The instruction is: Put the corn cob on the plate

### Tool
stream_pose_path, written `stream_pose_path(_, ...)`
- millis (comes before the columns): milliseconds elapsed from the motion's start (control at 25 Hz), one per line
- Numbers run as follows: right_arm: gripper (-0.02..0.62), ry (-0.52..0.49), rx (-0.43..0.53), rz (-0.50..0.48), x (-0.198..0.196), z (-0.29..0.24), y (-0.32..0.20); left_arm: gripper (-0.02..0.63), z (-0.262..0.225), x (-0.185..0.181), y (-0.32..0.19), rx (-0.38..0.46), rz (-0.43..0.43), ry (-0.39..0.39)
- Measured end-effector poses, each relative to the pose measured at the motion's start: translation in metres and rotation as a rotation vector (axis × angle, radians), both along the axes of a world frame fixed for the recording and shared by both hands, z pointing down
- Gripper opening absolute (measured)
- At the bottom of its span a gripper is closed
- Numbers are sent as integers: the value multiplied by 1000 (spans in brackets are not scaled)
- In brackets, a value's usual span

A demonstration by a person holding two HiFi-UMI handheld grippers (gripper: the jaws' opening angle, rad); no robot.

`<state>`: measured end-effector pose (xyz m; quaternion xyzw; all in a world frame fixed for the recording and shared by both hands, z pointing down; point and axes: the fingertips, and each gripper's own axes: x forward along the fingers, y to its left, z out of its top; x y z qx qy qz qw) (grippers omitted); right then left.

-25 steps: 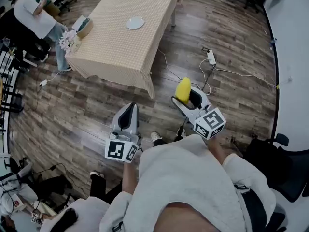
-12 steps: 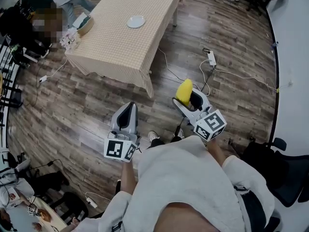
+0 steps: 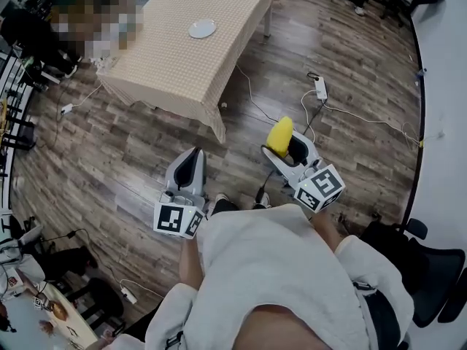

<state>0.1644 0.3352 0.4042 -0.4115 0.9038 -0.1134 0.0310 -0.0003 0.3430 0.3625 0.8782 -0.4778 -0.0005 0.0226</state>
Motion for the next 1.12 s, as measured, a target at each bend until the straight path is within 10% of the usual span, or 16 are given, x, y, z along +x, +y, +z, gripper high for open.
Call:
stream_pose_path(560, 259, -16, 16, 38, 27, 3, -43, 8, 6, 17, -43, -3, 5, -10)
stream_pose_path(1120, 259, 8, 21, 71, -21, 13, -181, 8, 17, -33, -188, 6, 34, 11)
